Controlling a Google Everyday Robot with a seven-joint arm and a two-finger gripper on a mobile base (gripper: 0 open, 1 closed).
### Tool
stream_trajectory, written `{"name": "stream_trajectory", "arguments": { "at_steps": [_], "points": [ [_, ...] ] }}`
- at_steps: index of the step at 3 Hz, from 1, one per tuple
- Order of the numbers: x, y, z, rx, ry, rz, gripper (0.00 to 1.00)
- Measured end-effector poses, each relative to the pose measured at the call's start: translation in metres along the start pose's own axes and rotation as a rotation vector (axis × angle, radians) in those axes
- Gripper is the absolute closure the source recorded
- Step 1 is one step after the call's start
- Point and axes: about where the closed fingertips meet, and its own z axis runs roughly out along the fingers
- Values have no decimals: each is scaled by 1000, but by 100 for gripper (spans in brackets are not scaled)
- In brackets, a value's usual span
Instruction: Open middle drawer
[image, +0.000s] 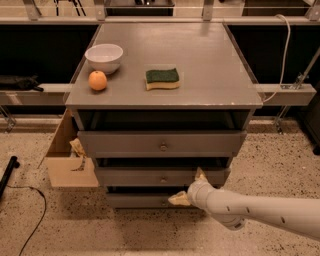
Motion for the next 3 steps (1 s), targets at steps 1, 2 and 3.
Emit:
{"name": "stream_trajectory", "arguments": {
  "at_steps": [1,2,3],
  "points": [
    [-12,1,4,20,-12,-56,0],
    [-11,14,12,46,20,-189,0],
    [-26,16,14,110,4,-229,0]
  ]
}}
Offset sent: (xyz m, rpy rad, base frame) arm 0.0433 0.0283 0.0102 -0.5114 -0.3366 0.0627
